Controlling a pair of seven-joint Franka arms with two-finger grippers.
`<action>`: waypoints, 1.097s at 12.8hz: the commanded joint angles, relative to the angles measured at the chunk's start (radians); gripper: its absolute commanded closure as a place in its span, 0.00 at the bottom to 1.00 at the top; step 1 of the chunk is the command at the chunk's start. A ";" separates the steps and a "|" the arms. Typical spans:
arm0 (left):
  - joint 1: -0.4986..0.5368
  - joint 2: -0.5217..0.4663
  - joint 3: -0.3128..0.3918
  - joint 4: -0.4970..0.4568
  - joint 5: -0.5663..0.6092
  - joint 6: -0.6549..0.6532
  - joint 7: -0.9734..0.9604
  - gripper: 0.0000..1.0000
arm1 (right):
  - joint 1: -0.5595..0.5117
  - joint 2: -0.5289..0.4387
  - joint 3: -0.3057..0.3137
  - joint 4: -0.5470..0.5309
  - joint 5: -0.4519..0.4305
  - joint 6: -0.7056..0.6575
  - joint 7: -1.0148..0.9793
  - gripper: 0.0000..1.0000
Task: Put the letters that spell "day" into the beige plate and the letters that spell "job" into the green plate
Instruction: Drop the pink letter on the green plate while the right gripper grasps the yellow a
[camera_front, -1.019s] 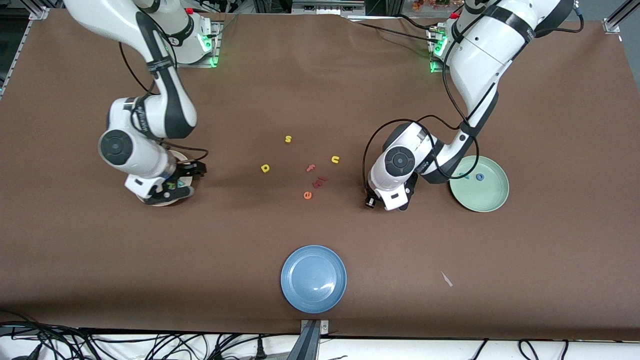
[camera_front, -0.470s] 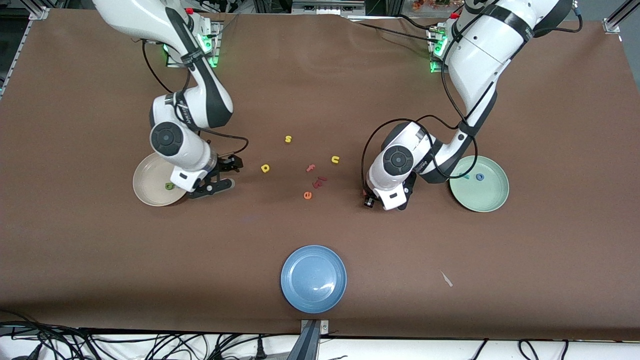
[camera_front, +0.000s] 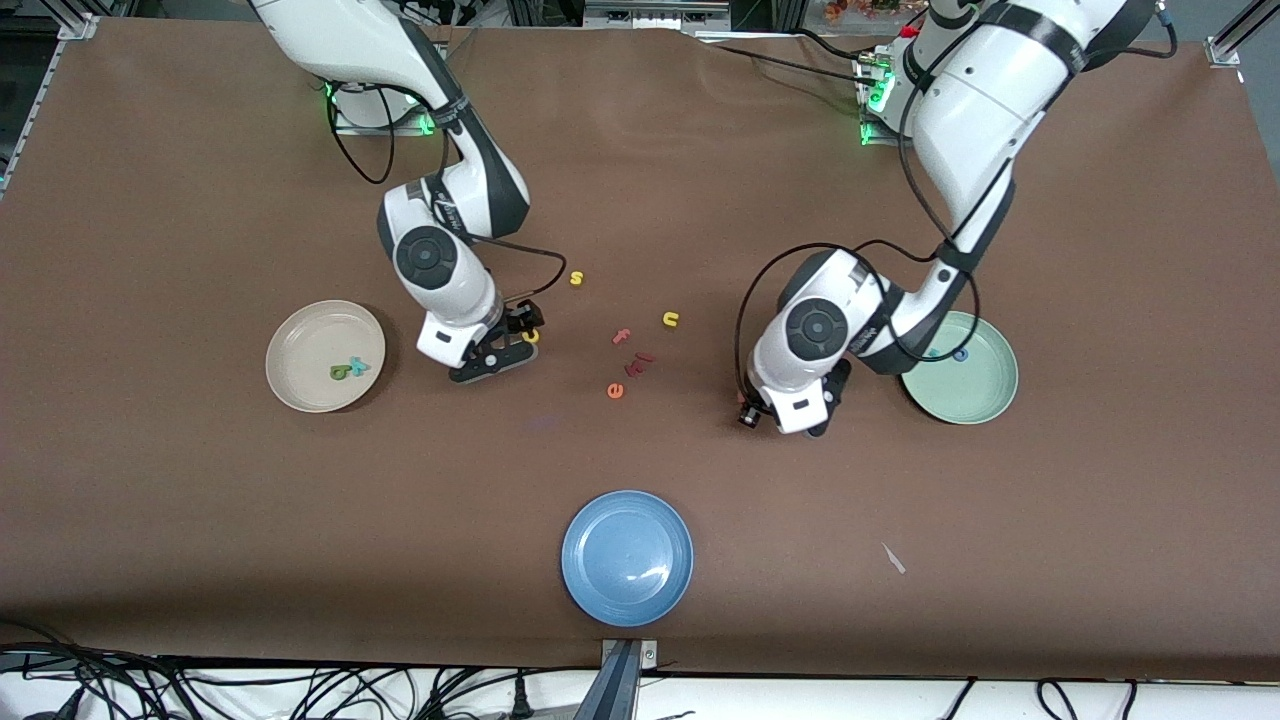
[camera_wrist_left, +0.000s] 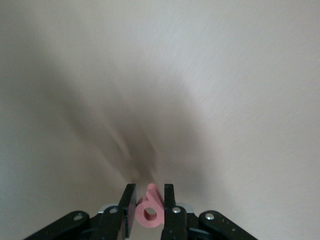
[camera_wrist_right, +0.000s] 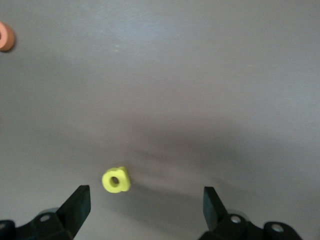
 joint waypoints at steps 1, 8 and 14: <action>0.072 -0.123 -0.009 -0.016 -0.014 -0.158 0.215 1.00 | 0.026 0.021 -0.009 0.000 0.011 0.028 0.005 0.00; 0.421 -0.238 -0.007 -0.087 -0.132 -0.477 1.058 1.00 | 0.060 0.071 -0.009 -0.001 0.001 0.068 0.005 0.07; 0.545 -0.235 -0.004 -0.377 -0.068 -0.243 1.250 1.00 | 0.060 0.073 -0.009 0.000 0.002 0.068 0.005 0.39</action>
